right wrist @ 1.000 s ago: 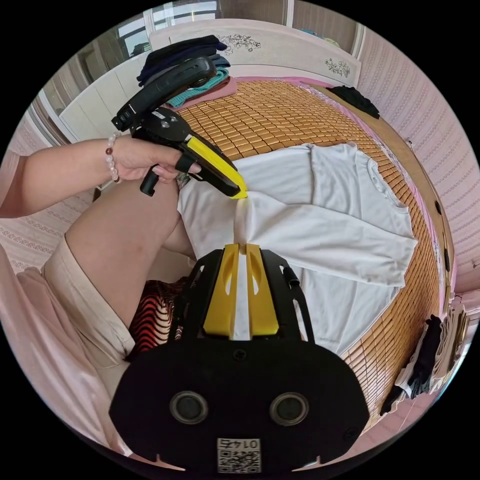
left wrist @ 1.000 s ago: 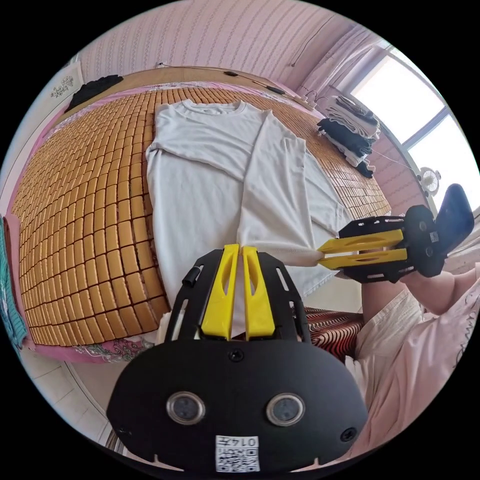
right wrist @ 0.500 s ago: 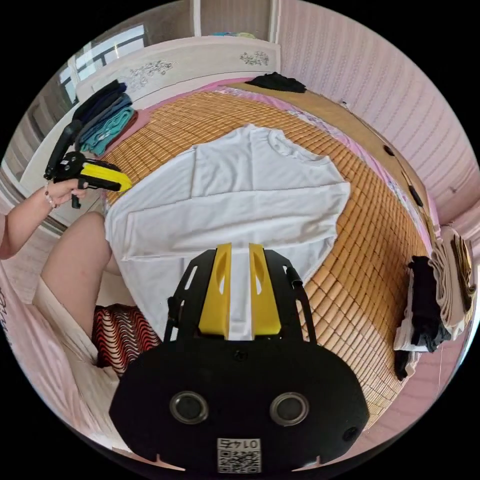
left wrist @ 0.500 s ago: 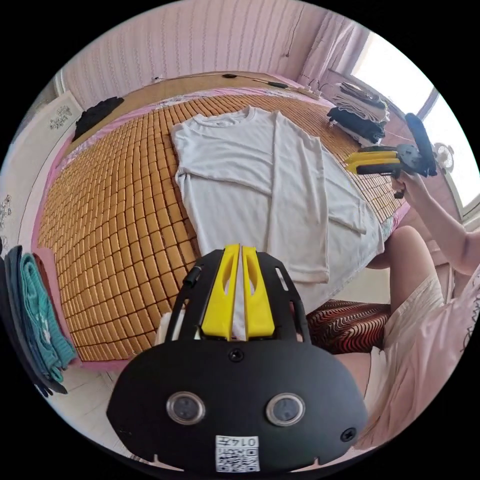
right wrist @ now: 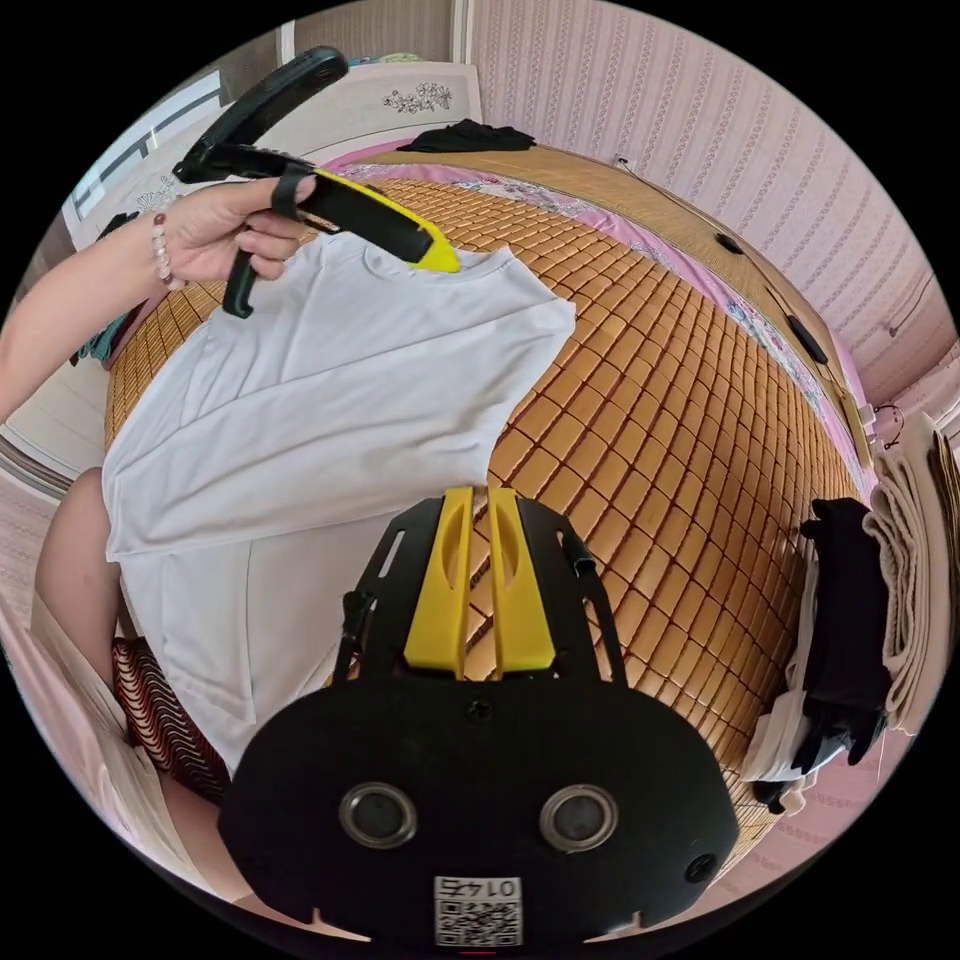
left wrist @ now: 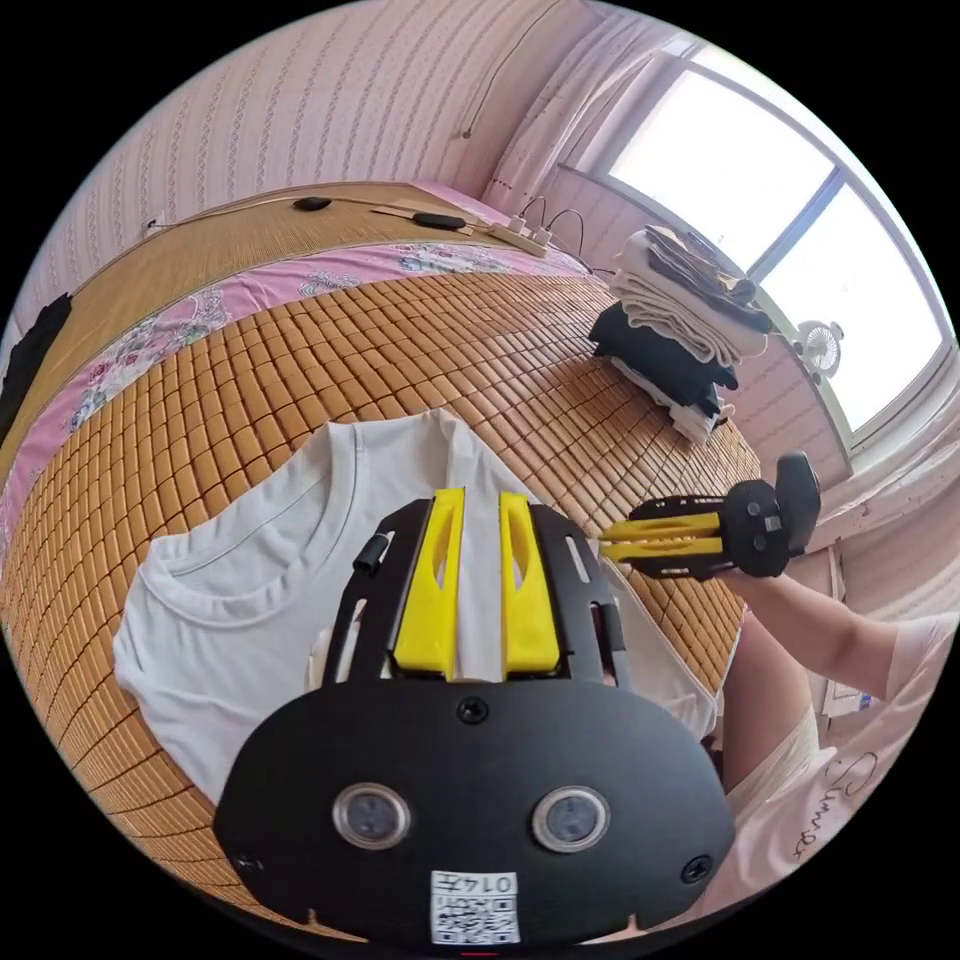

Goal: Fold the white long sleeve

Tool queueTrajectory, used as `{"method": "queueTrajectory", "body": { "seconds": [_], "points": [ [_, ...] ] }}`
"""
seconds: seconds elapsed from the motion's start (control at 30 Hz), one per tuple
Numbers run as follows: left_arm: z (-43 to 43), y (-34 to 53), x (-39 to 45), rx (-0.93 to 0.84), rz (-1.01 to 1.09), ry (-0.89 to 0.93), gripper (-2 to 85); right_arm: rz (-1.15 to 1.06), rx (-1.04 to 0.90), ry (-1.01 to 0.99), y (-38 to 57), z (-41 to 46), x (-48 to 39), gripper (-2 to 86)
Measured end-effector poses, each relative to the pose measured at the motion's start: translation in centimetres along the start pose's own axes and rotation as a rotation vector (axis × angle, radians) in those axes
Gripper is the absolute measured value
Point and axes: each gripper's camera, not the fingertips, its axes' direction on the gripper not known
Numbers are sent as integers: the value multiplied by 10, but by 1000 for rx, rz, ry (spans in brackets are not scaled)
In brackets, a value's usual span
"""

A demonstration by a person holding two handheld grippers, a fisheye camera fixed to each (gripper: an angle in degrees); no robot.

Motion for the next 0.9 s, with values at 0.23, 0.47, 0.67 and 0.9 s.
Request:
{"method": "queueTrajectory", "body": {
  "seconds": [0.23, 0.47, 0.67, 0.9],
  "points": [
    [79, -58, -7, -133, 1, -127, 1, -19, 50, -70, 19, 0, 35, -1],
    [63, -53, -39, -63, -134, -91, 15, -24, 49, -58, 29, -4, 55, -1],
    [2, -27, -69, -13, -142, -122, 54, 32, 31, -70, 35, -19, 80, 18],
    [-89, 76, -132, 90, -231, -301, 64, 81, 130, -63, -1, -33, 122, 108]
  ]
}}
